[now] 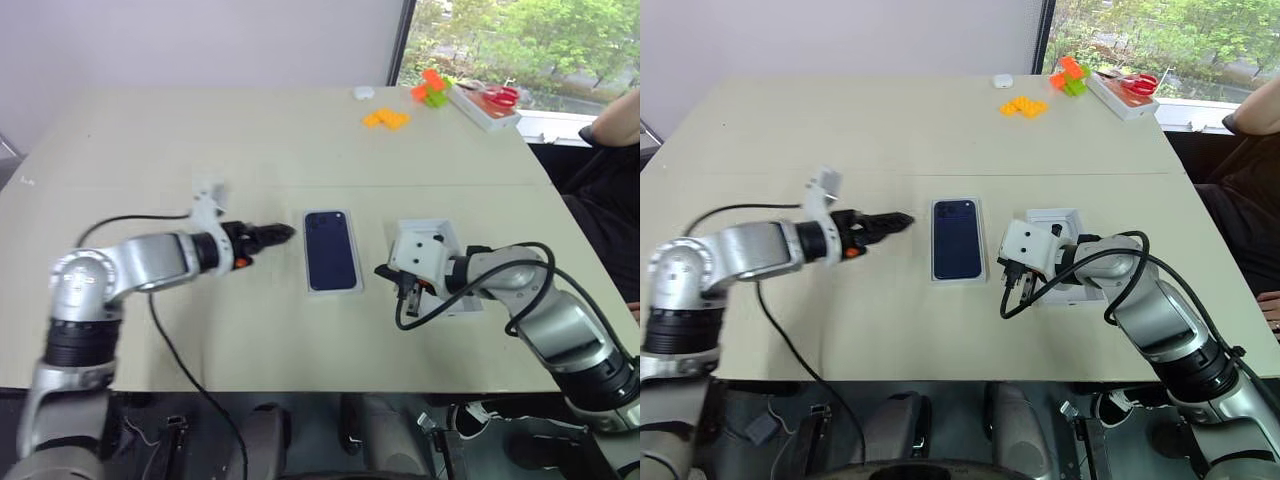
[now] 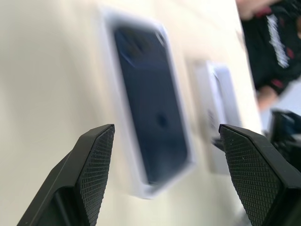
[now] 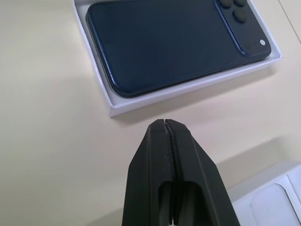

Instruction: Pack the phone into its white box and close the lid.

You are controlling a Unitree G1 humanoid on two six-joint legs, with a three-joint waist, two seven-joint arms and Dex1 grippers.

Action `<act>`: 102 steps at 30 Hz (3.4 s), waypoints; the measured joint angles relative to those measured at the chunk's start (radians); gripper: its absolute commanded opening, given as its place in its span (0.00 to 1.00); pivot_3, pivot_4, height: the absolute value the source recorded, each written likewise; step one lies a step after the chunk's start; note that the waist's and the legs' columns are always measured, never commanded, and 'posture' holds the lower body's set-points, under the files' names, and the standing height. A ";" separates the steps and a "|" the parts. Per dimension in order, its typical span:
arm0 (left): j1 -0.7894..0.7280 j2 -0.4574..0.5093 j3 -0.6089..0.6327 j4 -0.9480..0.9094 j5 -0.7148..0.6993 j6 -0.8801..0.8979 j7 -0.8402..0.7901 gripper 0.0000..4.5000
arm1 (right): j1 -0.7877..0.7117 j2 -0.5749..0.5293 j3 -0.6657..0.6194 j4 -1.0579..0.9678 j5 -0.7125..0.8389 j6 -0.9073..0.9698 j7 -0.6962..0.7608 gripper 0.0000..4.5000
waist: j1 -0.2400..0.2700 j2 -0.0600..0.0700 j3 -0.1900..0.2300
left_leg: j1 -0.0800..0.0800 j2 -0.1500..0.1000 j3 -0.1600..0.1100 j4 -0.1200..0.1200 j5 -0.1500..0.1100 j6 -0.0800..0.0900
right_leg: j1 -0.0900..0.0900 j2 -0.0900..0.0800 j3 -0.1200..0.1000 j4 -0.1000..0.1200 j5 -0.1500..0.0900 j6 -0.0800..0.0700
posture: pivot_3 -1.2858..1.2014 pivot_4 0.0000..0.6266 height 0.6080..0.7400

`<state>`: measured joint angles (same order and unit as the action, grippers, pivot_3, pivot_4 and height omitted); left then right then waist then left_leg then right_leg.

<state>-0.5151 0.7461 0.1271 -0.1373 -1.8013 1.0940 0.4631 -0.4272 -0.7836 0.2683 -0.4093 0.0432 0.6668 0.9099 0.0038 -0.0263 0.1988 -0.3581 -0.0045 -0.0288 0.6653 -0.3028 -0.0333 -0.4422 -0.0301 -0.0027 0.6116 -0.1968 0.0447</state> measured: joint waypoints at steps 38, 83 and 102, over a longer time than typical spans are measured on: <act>0.050 -0.275 -0.383 -0.206 1.199 0.017 -0.681 0.01 | -0.054 0.133 0.108 0.129 -0.077 0.067 -0.102 0.00 | 0.002 0.000 0.001 | -0.010 0.001 -0.002 0.002 -0.001 0.003 | -0.004 -0.001 -0.002 -0.004 0.005 0.001 | 0.52 0.24 0.92; 0.262 -0.138 -0.161 -0.395 1.195 -0.078 -1.040 0.00 | 0.000 -0.038 -0.194 -0.229 0.222 0.540 -0.037 0.62 | -0.013 -0.001 0.000 | 0.000 0.002 0.000 0.003 -0.001 0.003 | 0.000 0.001 0.000 0.002 0.000 0.000 | 0.52 0.24 0.92; 0.404 0.002 -0.178 -0.470 1.182 -0.494 -1.422 0.00 | -0.171 0.204 -0.168 0.039 0.248 0.941 -0.437 0.20 | -0.019 -0.001 0.000 | -0.001 0.002 0.001 0.002 -0.002 0.004 | -0.001 0.002 0.001 0.002 0.000 0.001 | 0.52 0.24 0.92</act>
<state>-0.1107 0.7478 -0.0508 -0.6075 -0.6192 0.6002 -0.9594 -0.5984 -0.5798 0.1007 -0.3705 0.2908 1.6076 0.4729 -0.0150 -0.0269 0.1992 -0.3595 -0.0023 -0.0276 0.6678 -0.3048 -0.0290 -0.4433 -0.0282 -0.0020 0.6132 -0.1963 0.0454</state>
